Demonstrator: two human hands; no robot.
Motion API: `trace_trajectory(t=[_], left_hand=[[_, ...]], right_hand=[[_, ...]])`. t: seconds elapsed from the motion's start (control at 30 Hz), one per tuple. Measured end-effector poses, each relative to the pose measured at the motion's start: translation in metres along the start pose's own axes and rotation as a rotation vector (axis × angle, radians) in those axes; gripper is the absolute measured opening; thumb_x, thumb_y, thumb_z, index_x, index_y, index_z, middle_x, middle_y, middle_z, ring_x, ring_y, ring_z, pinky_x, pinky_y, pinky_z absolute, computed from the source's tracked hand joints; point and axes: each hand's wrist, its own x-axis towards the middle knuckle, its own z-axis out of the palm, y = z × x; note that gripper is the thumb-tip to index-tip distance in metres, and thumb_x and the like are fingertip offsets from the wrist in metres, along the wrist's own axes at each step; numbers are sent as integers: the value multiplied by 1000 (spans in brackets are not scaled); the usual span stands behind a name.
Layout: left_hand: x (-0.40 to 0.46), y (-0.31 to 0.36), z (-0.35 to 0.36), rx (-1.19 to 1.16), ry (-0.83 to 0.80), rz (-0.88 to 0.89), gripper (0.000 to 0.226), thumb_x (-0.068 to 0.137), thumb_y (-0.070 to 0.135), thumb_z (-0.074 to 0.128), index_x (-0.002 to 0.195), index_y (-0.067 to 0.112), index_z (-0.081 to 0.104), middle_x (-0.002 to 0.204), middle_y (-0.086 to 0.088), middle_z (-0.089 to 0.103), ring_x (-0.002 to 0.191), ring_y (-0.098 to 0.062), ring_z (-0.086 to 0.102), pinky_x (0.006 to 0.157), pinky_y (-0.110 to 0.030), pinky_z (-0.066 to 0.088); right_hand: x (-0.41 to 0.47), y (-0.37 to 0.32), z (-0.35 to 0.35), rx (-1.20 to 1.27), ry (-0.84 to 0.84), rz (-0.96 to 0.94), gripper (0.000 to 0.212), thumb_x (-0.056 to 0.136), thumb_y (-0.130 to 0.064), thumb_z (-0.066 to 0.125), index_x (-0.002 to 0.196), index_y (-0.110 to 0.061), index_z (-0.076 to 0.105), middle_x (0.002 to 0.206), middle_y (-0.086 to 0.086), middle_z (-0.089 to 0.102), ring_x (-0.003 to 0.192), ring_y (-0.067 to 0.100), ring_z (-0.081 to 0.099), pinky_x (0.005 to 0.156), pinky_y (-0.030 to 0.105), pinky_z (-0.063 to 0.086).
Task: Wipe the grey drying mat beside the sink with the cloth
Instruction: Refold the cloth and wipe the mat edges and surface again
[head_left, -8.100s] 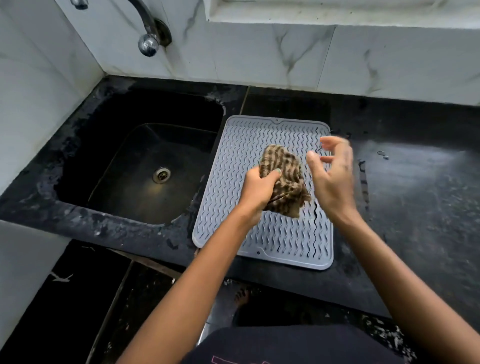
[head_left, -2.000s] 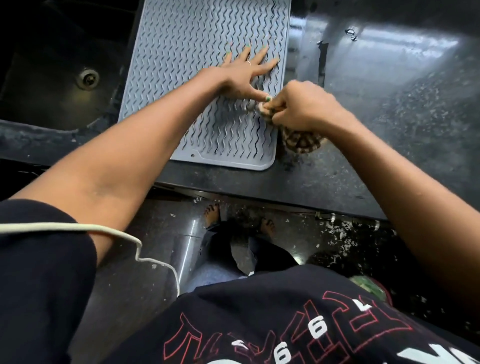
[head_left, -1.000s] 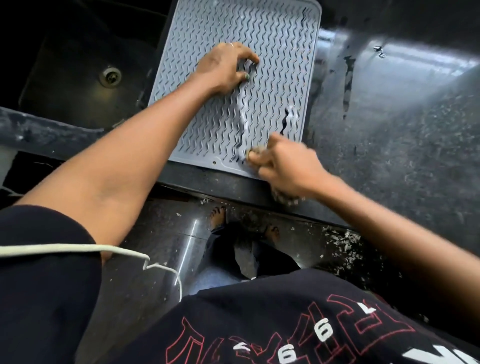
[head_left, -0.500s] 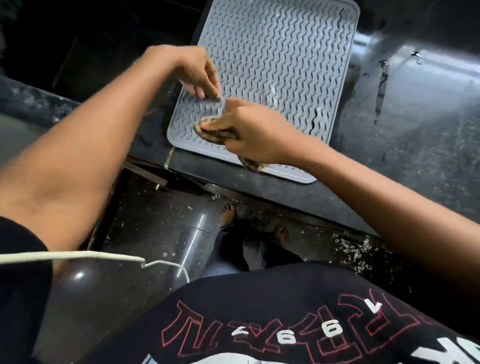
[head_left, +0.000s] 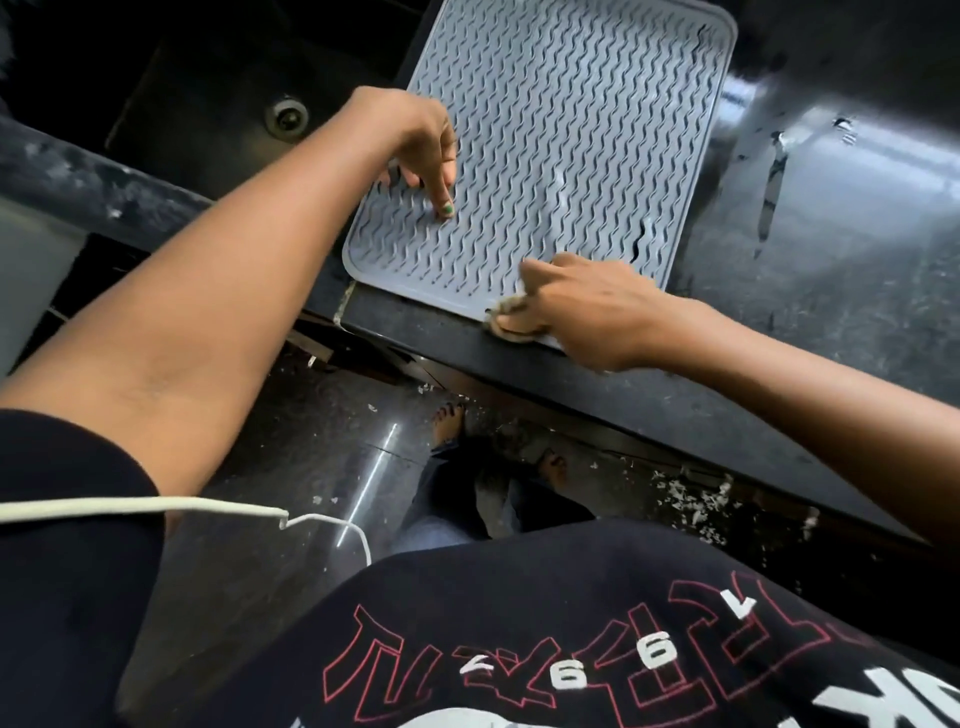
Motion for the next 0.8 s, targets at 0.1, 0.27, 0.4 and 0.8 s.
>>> trace_trajectory(t=[0.1,0.27,0.4,0.8], left_hand=[[-3,7,-1,94,-6,-34,44,67,34,84,103,14,67,95,-4,69,100,-25,64,97,-44,50],[-10,33,1,395,74,-93,45,70,45,80,94,11,61,86,-3,64,104,-29,63,91,-38,46],[-13,56,8,505,188,-81,41,74,49,75,84,12,60,86,-2,60,101,-29,63,85,-35,44],[-26,57,19,580,265,-96,52,82,52,65,112,10,58,93,-5,56,91,-28,59,76,-36,43]], right_hand=[[-42,14,1,-60,-159,104,32,89,-4,42,68,-24,31,88,-5,29,80,18,35,45,29,23],[-57,34,-15,-86,-383,196,20,91,-19,51,72,-20,42,88,-9,38,86,20,50,47,25,27],[-26,29,-18,98,0,102,27,98,-39,41,113,-31,62,98,0,49,89,22,51,63,34,45],[-74,48,-3,-234,-396,166,13,89,-13,48,99,-19,55,109,-6,45,98,17,47,48,27,30]])
